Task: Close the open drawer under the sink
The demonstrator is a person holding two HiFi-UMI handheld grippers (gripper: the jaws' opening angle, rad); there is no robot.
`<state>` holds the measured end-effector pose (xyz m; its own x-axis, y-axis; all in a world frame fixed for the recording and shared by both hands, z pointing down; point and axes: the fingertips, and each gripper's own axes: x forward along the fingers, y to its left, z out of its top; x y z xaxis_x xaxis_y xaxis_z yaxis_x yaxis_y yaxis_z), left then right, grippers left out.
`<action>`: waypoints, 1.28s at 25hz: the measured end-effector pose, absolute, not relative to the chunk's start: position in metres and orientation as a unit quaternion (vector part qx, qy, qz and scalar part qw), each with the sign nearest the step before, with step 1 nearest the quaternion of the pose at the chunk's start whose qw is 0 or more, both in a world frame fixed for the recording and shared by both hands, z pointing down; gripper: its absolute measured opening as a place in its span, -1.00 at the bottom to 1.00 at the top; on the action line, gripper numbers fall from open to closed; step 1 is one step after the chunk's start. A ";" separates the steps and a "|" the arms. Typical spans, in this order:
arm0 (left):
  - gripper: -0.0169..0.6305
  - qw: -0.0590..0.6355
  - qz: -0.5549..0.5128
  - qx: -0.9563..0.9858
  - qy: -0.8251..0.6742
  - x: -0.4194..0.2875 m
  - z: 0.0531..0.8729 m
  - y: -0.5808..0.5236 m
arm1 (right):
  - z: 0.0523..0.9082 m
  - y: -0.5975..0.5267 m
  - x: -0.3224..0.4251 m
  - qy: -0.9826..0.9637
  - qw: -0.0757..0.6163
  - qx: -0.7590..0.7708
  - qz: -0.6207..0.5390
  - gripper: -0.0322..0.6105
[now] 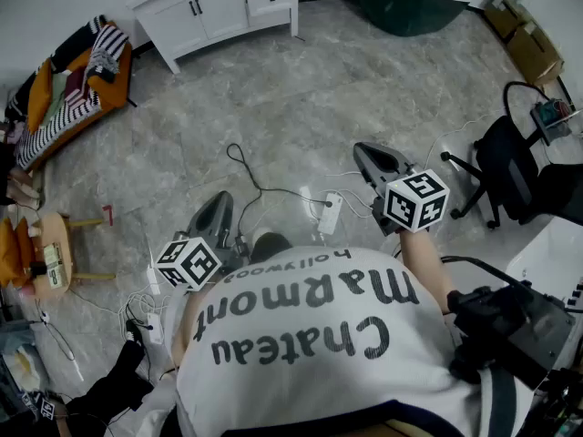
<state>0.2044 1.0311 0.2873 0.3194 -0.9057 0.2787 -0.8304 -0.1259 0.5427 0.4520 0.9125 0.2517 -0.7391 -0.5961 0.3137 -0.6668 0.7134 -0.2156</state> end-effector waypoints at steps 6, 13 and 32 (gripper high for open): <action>-0.92 0.313 -0.061 0.749 -0.581 0.213 0.286 1.031 | 0.252 0.913 0.461 -0.920 0.112 0.341 0.157 -0.87; -0.92 0.291 -0.105 0.758 -0.574 0.213 0.272 1.028 | 0.254 0.908 0.461 -0.922 0.088 0.332 0.178 -0.87; -0.92 0.255 -0.079 0.800 -0.538 0.111 0.263 0.883 | 0.236 0.781 0.354 -0.922 0.020 0.335 0.192 -0.86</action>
<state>0.1106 0.8830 0.2628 0.4094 -0.9003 0.1480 -0.8194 -0.2915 0.4936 0.3535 0.7813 0.2363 -0.7754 -0.6095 0.1655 -0.6249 0.7024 -0.3408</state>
